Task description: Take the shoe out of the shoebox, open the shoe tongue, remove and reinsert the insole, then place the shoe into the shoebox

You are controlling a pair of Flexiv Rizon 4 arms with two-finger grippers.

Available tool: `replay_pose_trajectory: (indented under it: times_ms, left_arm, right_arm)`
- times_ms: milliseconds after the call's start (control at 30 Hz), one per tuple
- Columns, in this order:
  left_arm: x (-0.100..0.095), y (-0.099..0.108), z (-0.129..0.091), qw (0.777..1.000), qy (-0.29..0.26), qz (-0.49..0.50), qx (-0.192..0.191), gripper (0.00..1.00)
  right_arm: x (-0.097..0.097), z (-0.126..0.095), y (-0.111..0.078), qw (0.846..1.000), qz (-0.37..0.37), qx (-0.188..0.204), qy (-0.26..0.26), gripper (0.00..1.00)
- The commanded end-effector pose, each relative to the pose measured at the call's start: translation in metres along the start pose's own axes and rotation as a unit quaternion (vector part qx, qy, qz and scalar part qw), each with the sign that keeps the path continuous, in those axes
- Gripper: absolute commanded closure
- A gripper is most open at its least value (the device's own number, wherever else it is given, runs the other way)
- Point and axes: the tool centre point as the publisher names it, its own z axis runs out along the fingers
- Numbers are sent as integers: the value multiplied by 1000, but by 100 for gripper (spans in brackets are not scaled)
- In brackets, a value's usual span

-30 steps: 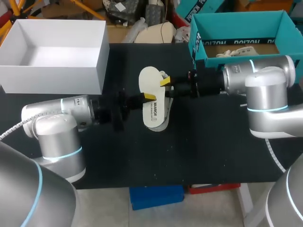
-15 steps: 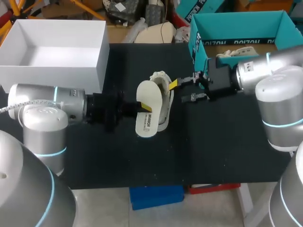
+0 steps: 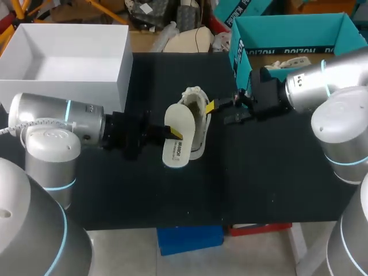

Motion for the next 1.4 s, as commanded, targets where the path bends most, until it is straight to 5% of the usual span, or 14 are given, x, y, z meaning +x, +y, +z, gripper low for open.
replay_pose_trajectory:
  times_ms: [33, 500, 767, 1100, 1400]
  left_arm:
    - [-4, -3, -6, 999, 36, -16, 18, 100]
    - [-1, -20, 2, 990, 108, -48, 73, 100]
    - [9, -24, 5, 975, 191, -47, 103, 100]
    - [21, -2, 14, 956, 273, -21, 103, 100]
    - [34, 32, 36, 951, 284, -34, 120, 100]
  right_arm:
    - [1, -16, 0, 999, -29, 33, -15, 0]
    - [-12, -51, -37, 996, -82, 12, -43, 0]
    - [-13, -53, -38, 995, -79, 5, -58, 0]
    - [-13, -53, -38, 995, -79, 5, -58, 0]
    - [-13, -53, -38, 995, -79, 5, -58, 0]
